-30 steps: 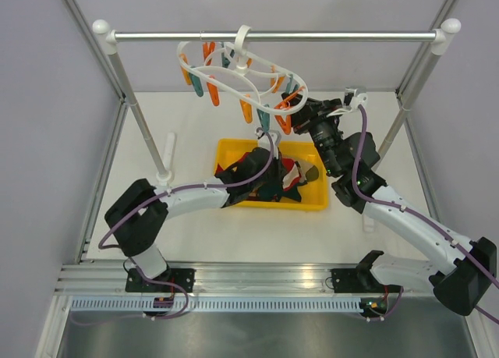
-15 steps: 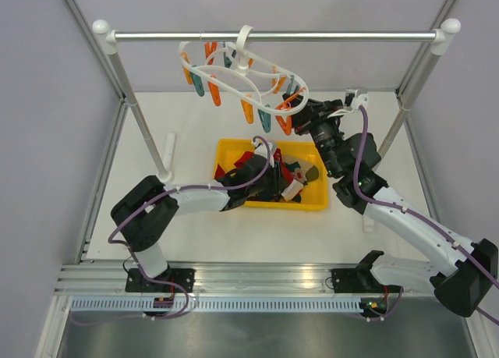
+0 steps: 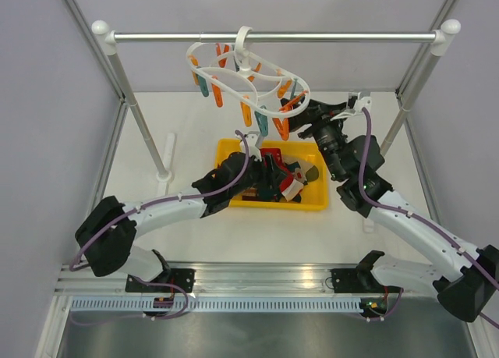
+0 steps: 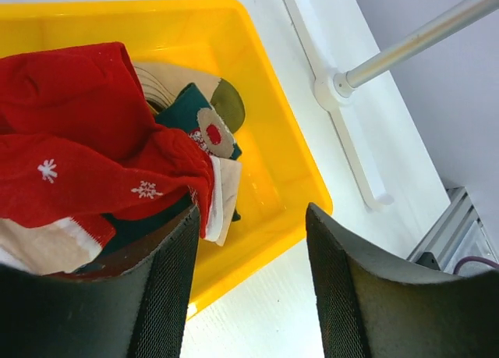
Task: Remove the socks clipped to the hanger
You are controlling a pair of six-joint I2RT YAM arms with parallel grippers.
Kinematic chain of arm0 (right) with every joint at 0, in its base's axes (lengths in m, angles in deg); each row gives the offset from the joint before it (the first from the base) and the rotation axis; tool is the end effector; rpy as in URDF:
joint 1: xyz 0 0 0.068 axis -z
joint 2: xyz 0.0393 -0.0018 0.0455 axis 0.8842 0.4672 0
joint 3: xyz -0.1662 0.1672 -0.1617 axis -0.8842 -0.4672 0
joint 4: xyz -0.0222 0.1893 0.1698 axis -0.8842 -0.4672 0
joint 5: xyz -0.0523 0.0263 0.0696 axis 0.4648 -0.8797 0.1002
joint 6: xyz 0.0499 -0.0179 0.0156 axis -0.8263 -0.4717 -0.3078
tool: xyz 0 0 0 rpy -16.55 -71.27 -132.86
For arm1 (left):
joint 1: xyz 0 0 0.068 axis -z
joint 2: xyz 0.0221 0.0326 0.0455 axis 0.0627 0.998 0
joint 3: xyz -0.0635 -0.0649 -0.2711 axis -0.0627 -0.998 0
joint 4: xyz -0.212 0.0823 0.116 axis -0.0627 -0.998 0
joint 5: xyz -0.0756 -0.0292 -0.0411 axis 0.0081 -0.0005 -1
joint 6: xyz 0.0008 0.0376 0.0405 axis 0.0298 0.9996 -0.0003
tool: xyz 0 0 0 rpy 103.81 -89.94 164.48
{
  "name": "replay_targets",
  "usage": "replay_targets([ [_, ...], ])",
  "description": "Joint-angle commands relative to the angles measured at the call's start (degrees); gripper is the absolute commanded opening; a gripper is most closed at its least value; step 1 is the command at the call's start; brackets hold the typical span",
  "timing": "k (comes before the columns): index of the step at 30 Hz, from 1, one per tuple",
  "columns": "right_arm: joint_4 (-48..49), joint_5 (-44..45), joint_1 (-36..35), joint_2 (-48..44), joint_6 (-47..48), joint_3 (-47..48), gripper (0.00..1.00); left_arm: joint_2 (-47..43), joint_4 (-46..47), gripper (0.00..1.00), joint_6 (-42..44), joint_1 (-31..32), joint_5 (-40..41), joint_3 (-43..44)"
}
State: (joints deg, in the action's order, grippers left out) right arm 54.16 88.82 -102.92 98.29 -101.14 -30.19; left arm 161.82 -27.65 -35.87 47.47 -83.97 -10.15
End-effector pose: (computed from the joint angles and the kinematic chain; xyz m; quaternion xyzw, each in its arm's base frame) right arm 0.1877 0.1474 0.4336 0.0320 0.5693 0.3598 0.7385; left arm 0.2083 -0.2532 0.2684 0.0898 0.8097 -0.3755 0.4420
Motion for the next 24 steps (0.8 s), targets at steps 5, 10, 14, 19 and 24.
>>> replay_targets([
  [5,-2.49,1.53,-0.18,-5.69,0.46,-3.18,0.74,-7.43,-0.24,0.63,2.68,-0.44,1.66,-2.80],
  [10,-5.92,3.11,-0.18,-9.56,0.11,-6.34,0.77,-11.21,-0.94,0.74,3.03,-0.88,2.97,-3.77],
  [14,-11.19,4.25,-0.27,-12.90,-0.85,-8.54,0.77,-13.32,-3.05,0.74,2.16,-1.32,5.08,-3.85],
  [19,-14.27,4.61,-0.27,-16.16,-3.13,-12.84,0.79,-17.09,-6.03,0.74,-0.30,-1.32,6.40,-5.96],
  [24,-19.46,2.94,-0.27,-18.70,-4.81,-15.66,0.79,-22.89,-8.23,0.74,-1.98,-1.32,5.70,-10.78],
])
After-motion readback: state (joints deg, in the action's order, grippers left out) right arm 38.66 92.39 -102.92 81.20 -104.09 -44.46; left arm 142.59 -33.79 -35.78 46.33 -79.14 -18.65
